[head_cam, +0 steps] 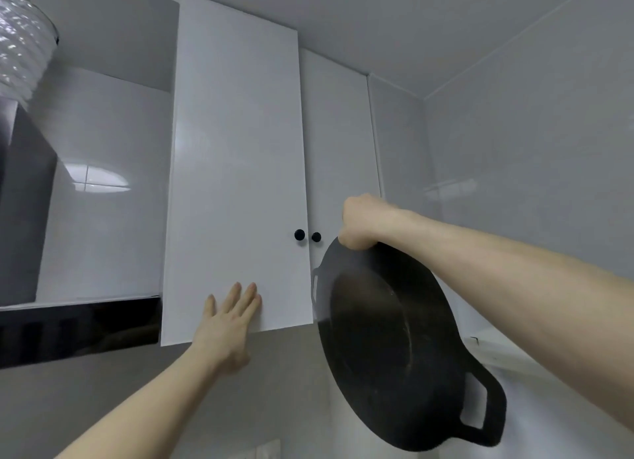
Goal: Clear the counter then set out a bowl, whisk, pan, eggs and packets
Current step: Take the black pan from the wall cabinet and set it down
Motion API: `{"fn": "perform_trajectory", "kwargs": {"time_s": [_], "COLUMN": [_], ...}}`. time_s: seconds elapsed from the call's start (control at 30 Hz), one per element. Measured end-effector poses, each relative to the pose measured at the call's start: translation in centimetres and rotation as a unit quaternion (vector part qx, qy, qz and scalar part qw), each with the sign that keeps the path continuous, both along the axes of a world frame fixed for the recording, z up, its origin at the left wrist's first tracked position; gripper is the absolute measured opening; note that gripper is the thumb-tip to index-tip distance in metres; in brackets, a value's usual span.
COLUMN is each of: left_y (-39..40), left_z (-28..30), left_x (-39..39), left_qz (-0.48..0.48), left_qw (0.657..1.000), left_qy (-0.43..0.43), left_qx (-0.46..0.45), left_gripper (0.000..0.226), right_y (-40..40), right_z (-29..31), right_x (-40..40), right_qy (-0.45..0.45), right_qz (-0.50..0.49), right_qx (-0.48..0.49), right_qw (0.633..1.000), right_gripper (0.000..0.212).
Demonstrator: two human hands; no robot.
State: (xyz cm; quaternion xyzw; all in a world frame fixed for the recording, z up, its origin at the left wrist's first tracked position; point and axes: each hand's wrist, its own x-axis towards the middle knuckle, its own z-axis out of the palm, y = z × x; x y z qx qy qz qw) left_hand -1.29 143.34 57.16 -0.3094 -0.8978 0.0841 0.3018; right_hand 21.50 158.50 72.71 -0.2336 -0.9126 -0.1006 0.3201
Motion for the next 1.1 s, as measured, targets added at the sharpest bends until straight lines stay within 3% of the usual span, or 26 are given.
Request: {"fn": "perform_trajectory", "kwargs": {"time_s": [0.23, 0.53, 0.6, 0.7, 0.83, 0.93, 1.03, 1.1], "left_y": [1.0, 1.6, 0.6, -1.9, -7.3, -12.2, -16.6, -19.0], "left_z": [-0.1, 0.9, 0.7, -1.3, -5.1, -7.0, -7.7, -7.7], "left_x": [-1.2, -0.4, 0.2, 1.3, 3.1, 5.0, 7.4, 9.0], "left_qz": [0.026, 0.027, -0.009, -0.076, -0.1, -0.083, -0.055, -0.037], "left_qw": [1.0, 0.999, 1.0, 0.989, 0.945, 0.905, 0.837, 0.782], "left_qy": [-0.01, -0.029, -0.02, -0.01, -0.106, -0.183, -0.273, -0.333], "left_qx": [0.007, -0.003, 0.021, 0.13, 0.292, 0.375, 0.471, 0.526], "left_gripper": [0.093, 0.084, 0.08, 0.07, 0.051, 0.025, 0.011, 0.022], "right_y": [0.6, 0.2, 0.0, -0.5, -2.4, -4.2, -6.4, -8.0], "right_z": [-1.2, -1.5, -1.2, -1.3, -3.0, -4.8, -6.9, -8.5], "right_x": [-1.3, -3.2, -3.4, -3.8, -5.5, -6.6, -7.8, -8.3], "right_qy": [-0.01, -0.015, -0.004, 0.038, 0.066, 0.082, 0.1, 0.116], "right_qz": [0.019, 0.071, 0.097, 0.135, 0.205, 0.284, 0.379, 0.438], "right_qx": [-0.003, -0.077, -0.089, -0.095, -0.102, -0.115, -0.135, -0.137], "right_qw": [1.0, 0.994, 0.991, 0.986, 0.971, 0.948, 0.91, 0.881], "right_gripper": [0.017, 0.018, 0.018, 0.012, 0.012, 0.021, 0.027, 0.028]}}
